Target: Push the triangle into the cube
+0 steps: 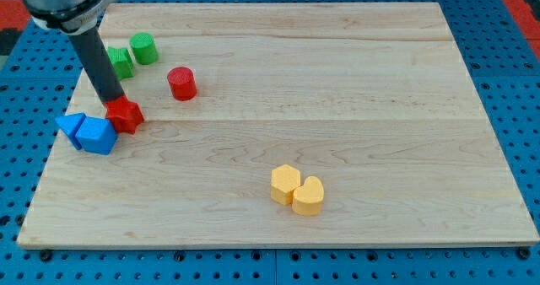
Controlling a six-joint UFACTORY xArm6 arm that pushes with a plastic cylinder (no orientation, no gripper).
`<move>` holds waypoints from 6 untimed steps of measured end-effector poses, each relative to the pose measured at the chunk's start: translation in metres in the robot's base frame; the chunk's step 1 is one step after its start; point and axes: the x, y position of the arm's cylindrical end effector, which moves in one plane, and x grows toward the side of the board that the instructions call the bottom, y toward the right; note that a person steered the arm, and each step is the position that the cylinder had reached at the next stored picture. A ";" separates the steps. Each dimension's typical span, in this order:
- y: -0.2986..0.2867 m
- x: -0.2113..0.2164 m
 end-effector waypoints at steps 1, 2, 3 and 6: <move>0.000 0.035; 0.000 0.026; -0.012 -0.017; -0.008 0.058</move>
